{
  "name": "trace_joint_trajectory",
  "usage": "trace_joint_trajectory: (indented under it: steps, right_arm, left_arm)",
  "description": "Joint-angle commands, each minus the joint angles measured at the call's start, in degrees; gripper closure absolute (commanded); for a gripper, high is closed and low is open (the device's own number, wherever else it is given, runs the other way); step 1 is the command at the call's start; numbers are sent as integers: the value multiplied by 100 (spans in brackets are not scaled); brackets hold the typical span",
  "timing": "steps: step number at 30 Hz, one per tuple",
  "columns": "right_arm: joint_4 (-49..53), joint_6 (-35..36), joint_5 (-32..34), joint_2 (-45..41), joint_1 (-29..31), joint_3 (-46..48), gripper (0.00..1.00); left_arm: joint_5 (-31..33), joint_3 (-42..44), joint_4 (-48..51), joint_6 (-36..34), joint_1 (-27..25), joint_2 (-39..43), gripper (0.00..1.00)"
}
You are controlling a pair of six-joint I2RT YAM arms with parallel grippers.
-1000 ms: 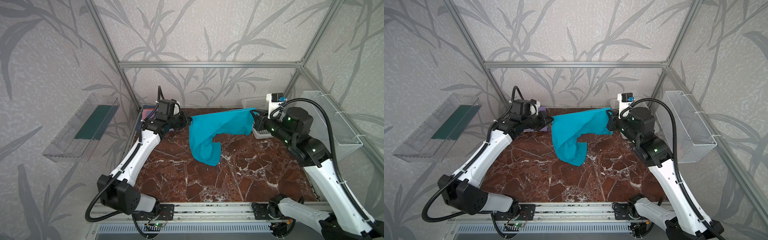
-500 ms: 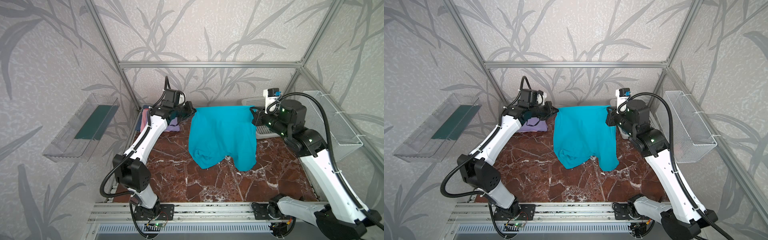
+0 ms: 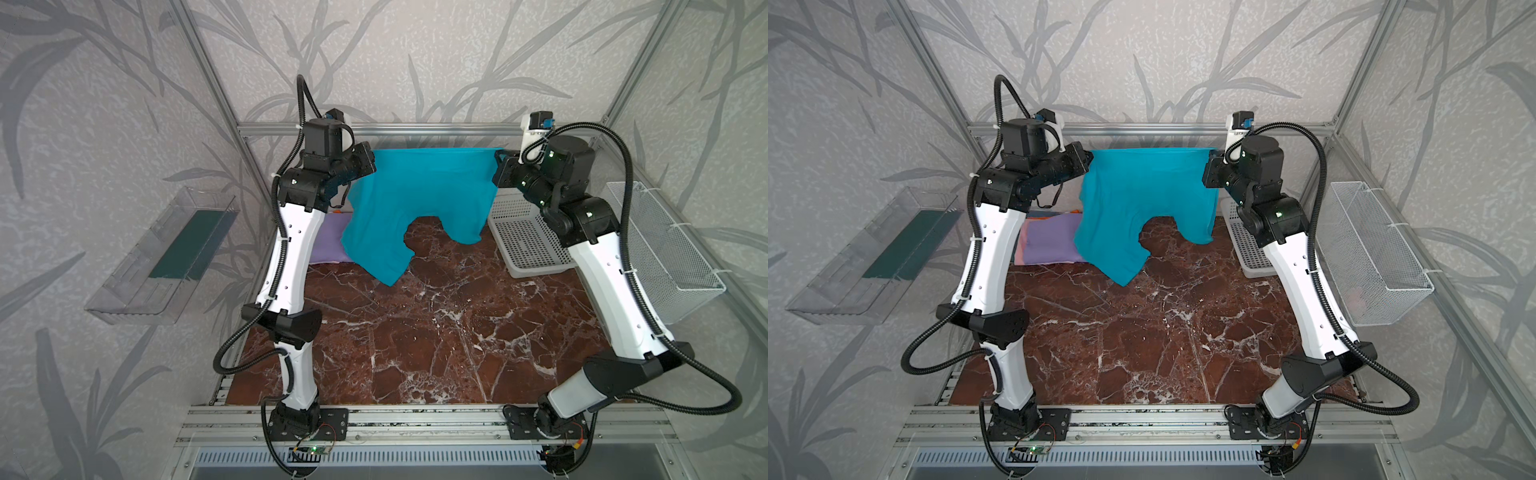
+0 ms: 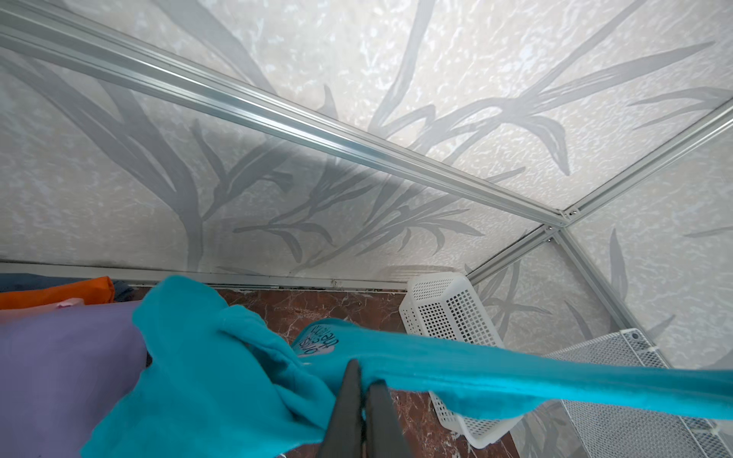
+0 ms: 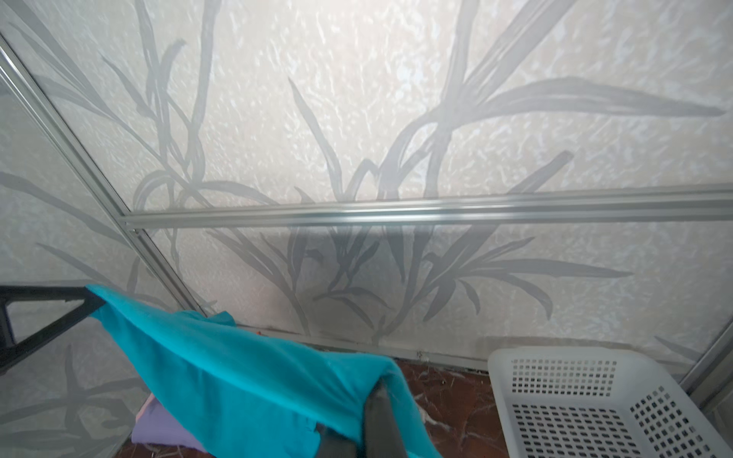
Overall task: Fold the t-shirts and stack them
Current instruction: 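Grasp another edge with the right gripper and stretch the shirt apart between both grippers, then lay the stretched teal t-shirt flat on the table with both grippers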
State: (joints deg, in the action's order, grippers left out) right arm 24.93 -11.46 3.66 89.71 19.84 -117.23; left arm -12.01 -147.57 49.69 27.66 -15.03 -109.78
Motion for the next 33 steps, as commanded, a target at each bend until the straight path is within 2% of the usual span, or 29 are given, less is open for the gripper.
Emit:
trace_joint_trajectory:
  steps: [1,4,8,12,15,17,19,22,24,26,29,33]
  right_arm:
    - [-862,169,513,-785,-50,574,100]
    - [-1173,55,716,-1571,-50,1992,100]
    - [-1190,-622,766,-2578,-42,4204,100]
    - [-692,-1365,662,-3179,-35,6009,100]
    - [-152,-1651,609,-3403,-32,6756,100]
    - [50,-1745,557,-3538,-32,7092,100]
    - [153,-1883,552,-3679,-32,7345,99]
    - [89,-1899,440,-3799,-32,7475,85]
    - [174,-1815,572,-3788,-32,7346,72]
    - [303,-1685,755,-3777,-32,7161,63]
    - [412,-1516,1018,-3850,-24,6942,56]
    - [383,-1354,1207,-3983,41,6768,55]
  left_arm:
    - [366,855,-357,-276,32,968,100]
    - [283,2745,-911,-266,-244,1888,100]
    - [513,5617,-1479,-52,-931,2826,100]
    - [151,8225,-2045,1047,-1321,3037,100]
    - [-232,9329,-2249,1633,-1654,2871,100]
    - [-190,9559,-2112,1642,-1987,2733,100]
    - [-312,9378,-1760,1294,-2257,2469,100]
    - [-244,8685,-766,445,-2517,2051,92]
    - [-52,8161,-332,-12,-2533,1900,79]
    - [344,7649,-55,-335,-2520,1816,66]
    - [1221,6874,99,-453,-2438,1549,40]
    - [1722,6138,54,-459,-2163,840,33]
